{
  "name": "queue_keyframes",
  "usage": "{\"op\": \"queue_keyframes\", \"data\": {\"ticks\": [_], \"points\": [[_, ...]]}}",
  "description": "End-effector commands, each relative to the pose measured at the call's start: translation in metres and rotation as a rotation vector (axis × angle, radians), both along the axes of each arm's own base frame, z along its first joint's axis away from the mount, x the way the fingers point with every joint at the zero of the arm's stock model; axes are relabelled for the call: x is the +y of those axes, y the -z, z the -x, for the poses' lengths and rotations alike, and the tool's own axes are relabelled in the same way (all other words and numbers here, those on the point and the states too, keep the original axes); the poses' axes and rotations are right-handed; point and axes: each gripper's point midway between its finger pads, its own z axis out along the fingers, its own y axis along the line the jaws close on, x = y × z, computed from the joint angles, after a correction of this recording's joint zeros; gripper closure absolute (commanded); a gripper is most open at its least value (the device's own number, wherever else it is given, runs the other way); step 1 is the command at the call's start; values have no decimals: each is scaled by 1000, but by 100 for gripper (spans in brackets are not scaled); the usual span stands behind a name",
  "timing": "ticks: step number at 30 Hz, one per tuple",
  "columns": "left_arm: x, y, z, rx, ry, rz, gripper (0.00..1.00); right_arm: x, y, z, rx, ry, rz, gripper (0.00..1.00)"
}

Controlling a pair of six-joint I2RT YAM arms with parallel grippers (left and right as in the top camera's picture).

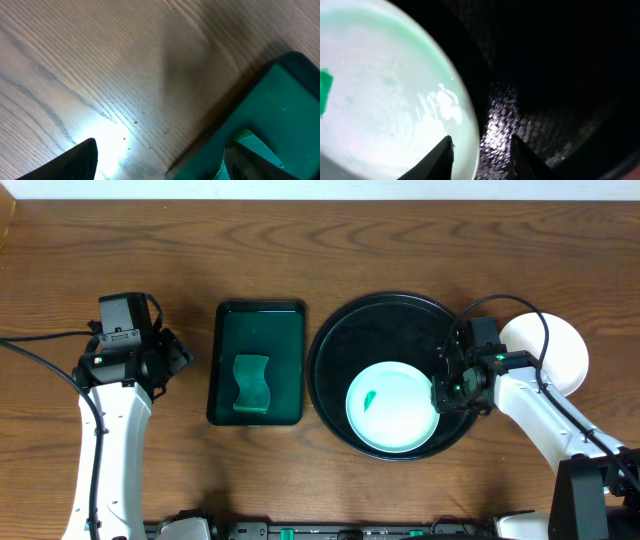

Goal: Clean dirty plates on tray and stack at the side
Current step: 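Grasp the plate rim and slide it to the black tray's center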

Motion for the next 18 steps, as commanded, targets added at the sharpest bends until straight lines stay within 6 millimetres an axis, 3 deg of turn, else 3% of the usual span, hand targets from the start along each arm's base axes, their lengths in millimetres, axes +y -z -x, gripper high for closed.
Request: {"op": "queue_keyframes", "data": {"ticks": [1, 7, 11, 13, 18], "points": [[3, -7, -2, -18, -2, -11, 19, 12, 1, 10, 52, 31, -59, 70], [3, -7, -2, -18, -2, -11, 19, 10, 14, 31, 121, 89, -58, 80], [3, -7, -2, -18, -2, -11, 19, 10, 23, 35, 121, 127, -63, 91], [3, -7, -2, -18, -2, -11, 19, 11, 24, 31, 105, 126, -67, 99], [3, -7, -2, -18, -2, -11, 19, 16, 19, 1, -15, 125, -99, 99]]}}
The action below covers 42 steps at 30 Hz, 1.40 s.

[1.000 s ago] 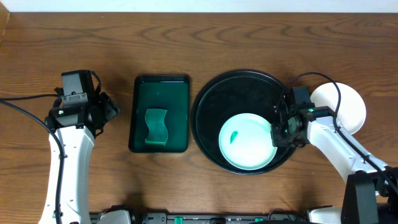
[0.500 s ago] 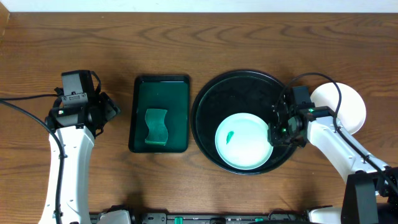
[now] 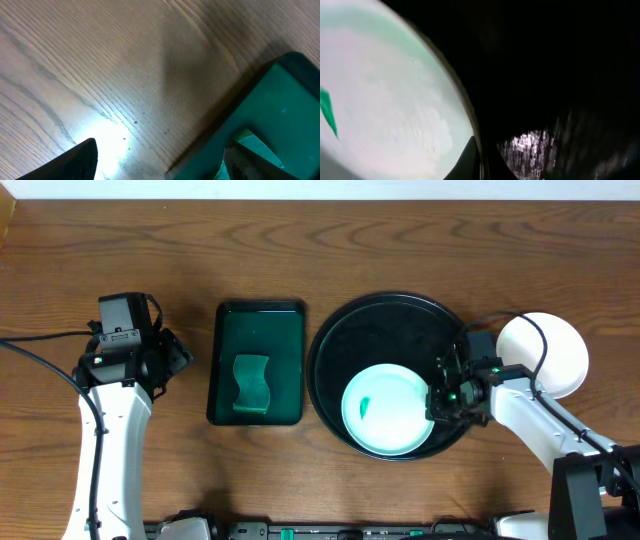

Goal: Clean dirty plates on tray and stack at the side
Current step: 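Grasp the plate rim and slide it to the black tray's center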

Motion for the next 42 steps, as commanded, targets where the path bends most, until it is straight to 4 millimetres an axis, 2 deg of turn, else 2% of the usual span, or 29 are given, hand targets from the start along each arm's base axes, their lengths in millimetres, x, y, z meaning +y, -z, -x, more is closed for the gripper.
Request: {"op": "queue_keyframes", "data": {"ticks": [1, 7, 11, 18, 24, 29, 42], "points": [[3, -7, -2, -18, -2, -11, 19, 3, 0, -14, -58, 16, -5, 99], [3, -7, -2, -18, -2, -11, 19, 5, -14, -55, -220, 70, -42, 99], [3, -7, -2, -18, -2, -11, 19, -10, -16, -69, -277, 119, 23, 99], [3, -7, -2, -18, -2, -11, 19, -25, -14, -73, -304, 105, 120, 99], [3, -7, -2, -18, -2, -11, 19, -27, -14, -73, -305, 104, 130, 99], [3, -7, -2, -18, -2, -11, 19, -25, -19, -82, -371, -13, 159, 99], [3, -7, -2, -18, -2, -11, 19, -25, -16, -77, -348, 8, 153, 99]]}}
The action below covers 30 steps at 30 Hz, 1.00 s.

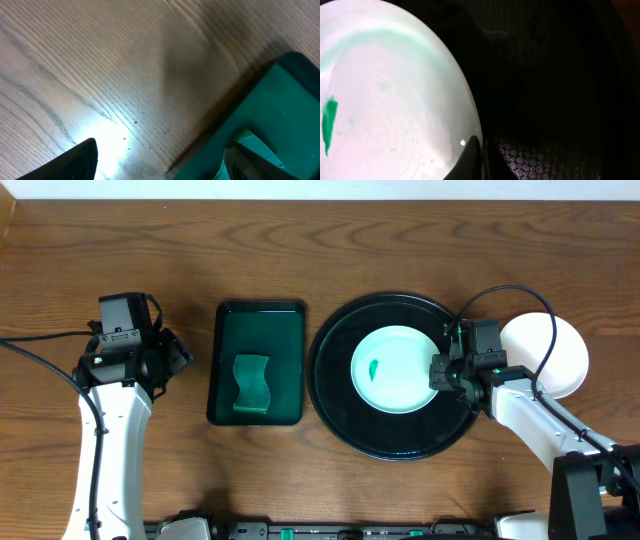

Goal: Clean dirty plates on tray and stack at the side
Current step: 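Grasp the plate rim and slide it to the black tray's center, then lower the left gripper into the green tray and grasp the sponge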

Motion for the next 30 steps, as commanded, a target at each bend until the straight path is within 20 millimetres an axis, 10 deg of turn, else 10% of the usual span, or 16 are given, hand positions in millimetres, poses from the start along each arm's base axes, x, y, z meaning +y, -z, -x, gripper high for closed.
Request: {"op": "queue_keyframes", "data": {"ticks": [1, 30], "points": [[3, -7, -2, -18, -2, -11, 19, -5, 2, 0, 4, 7, 23, 99], [3, -7, -2, -18, -2, -11, 19, -9, 16, -4, 14, 19, 51, 91]]}}
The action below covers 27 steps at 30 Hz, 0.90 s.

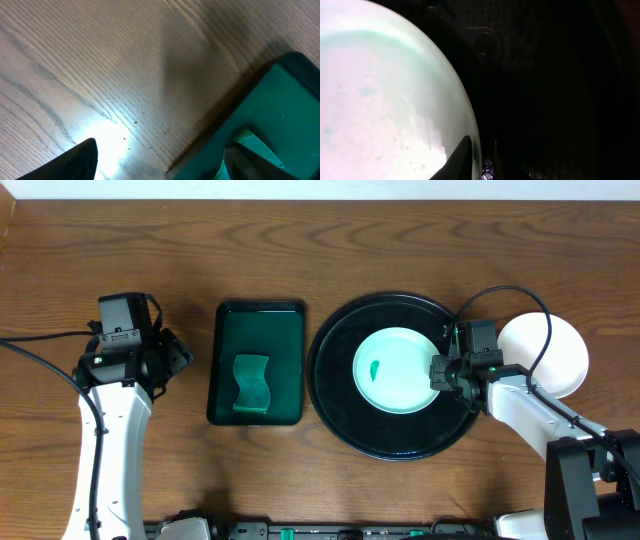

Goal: Clean dirty plates on tray and stack at the side
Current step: 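Lower the left gripper into the green tray and grasp the sponge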

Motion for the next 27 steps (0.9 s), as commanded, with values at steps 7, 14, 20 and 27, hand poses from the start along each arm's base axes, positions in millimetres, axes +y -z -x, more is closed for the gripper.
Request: {"op": "queue_keyframes", "data": {"ticks": [7, 14, 20, 27], "points": [[3, -7, -2, -18, -2, -11, 19, -1, 0, -3, -10, 6, 5, 99], [6, -18, -21, -107, -6, -26, 19, -1, 1, -1, -4, 3, 1, 88], [-12, -24, -39, -199, 20, 88, 19, -1, 1, -1, -1, 2, 1, 86], [-78, 7, -7, -45, 181, 363, 35, -1, 2, 1, 5, 2, 2, 85]]}}
